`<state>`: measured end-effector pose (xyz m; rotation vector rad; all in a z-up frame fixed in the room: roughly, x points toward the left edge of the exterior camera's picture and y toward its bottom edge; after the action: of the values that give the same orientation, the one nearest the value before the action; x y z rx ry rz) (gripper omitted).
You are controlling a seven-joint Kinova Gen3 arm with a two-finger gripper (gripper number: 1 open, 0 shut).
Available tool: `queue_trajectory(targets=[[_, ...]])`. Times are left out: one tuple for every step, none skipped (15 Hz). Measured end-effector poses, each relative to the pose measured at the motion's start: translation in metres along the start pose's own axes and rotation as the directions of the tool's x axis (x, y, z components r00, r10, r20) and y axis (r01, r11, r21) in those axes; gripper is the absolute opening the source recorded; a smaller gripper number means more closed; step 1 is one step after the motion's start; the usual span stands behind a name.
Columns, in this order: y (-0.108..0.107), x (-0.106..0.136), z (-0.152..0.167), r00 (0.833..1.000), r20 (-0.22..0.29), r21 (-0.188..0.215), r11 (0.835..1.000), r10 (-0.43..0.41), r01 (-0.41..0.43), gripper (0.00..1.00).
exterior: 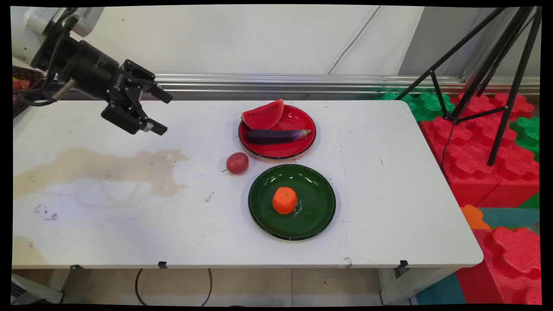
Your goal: Pick up the mandarin from the green plate
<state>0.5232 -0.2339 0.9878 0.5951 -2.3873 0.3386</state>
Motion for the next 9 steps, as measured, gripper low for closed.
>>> queue_trajectory(targets=[[0.000, 0.001, 0.000, 1.000, 0.000, -0.001, 1.000, 0.002, -0.002, 1.00], [0.000, 0.002, 0.001, 1.000, -0.001, -0.001, 1.000, 0.006, -0.006, 1.00], [0.000, 0.004, 0.002, 1.000, -0.003, -0.003, 1.000, 0.013, -0.013, 1.00], [-0.001, 0.006, 0.003, 1.000, -0.006, -0.005, 1.000, 0.021, -0.021, 1.00], [-0.001, 0.008, 0.005, 1.000, -0.008, -0.007, 1.000, 0.028, -0.028, 1.00], [0.000, 0.012, 0.006, 0.999, -0.011, -0.010, 0.999, 0.038, -0.038, 1.00], [0.000, 0.015, 0.008, 0.999, -0.014, -0.015, 0.999, 0.049, -0.049, 1.00], [0.001, 0.019, 0.010, 0.998, -0.016, -0.019, 0.998, 0.057, -0.057, 1.00], [0.002, 0.023, 0.013, 0.998, -0.017, -0.025, 0.997, 0.068, -0.069, 1.00]])
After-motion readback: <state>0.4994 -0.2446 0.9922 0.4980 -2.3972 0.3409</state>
